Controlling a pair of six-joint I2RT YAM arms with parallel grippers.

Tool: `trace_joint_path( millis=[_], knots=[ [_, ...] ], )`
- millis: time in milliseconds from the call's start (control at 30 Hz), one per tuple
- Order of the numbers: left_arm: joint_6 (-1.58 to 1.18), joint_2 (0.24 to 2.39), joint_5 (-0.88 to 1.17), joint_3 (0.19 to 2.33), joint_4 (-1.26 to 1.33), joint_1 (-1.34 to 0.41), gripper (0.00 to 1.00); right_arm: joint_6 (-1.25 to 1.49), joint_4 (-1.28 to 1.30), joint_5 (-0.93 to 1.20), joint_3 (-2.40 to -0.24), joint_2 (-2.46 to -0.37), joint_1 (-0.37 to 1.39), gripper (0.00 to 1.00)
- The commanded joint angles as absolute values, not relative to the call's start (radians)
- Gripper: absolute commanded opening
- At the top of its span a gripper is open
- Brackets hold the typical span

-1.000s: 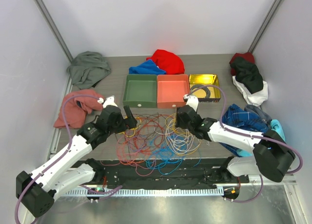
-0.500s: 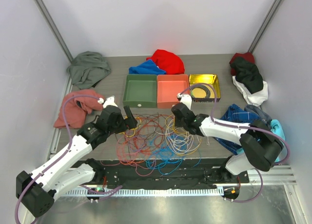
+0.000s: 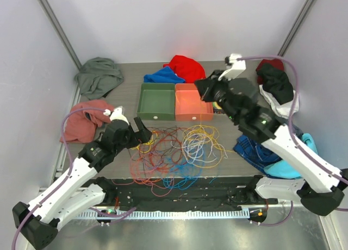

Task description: Untangle the cables

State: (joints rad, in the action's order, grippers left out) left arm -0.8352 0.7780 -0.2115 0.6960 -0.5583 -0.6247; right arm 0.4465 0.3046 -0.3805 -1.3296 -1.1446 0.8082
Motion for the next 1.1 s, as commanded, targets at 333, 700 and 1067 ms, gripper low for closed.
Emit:
trace_joint_path(
  millis=[333, 700, 1067],
  knots=[
    [-0.792, 0.719, -0.17, 0.723, -0.407, -0.627, 1.0, 0.413, 0.486, -0.163, -1.95, -1.212, 0.815, 0.01],
    [-0.788, 0.644, -0.15, 0.69, -0.374, -0.627, 1.0, 0.462, 0.397, -0.235, -1.589, -1.161, 0.813, 0.01],
    [-0.81, 0.569, -0.259, 0.669, -0.577, -0.627, 1.0, 0.403, 0.379, -0.382, -1.531, -1.314, 0.807, 0.01]
  ],
)
